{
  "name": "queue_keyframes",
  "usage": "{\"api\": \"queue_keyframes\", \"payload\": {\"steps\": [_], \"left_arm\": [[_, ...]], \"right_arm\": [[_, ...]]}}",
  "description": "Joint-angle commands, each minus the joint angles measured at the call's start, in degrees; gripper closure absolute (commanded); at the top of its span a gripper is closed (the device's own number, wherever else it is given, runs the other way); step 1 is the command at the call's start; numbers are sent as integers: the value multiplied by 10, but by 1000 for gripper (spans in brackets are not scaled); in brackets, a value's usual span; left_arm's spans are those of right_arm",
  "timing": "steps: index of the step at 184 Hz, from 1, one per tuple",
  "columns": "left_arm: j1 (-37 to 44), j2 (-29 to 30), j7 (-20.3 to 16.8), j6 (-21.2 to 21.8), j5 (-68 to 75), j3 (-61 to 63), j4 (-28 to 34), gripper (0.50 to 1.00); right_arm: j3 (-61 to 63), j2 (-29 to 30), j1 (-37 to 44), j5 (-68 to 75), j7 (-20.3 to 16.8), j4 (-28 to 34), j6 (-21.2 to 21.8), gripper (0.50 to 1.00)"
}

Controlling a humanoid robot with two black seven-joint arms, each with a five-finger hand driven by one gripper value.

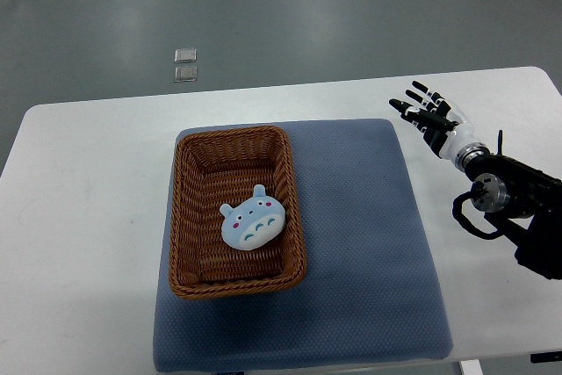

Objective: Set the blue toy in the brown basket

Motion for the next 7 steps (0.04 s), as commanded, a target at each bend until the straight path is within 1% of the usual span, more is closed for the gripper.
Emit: {"api": "queue_keyframes", "payload": {"steps": [1, 7], "left_arm": [[0, 0, -1, 0, 0, 0, 0, 500], [0, 0, 0, 0, 0, 0, 0, 500]], "right_arm": [[35, 11, -13, 0, 9, 0, 7, 587], [38, 12, -13, 0, 17, 0, 11, 587]]}}
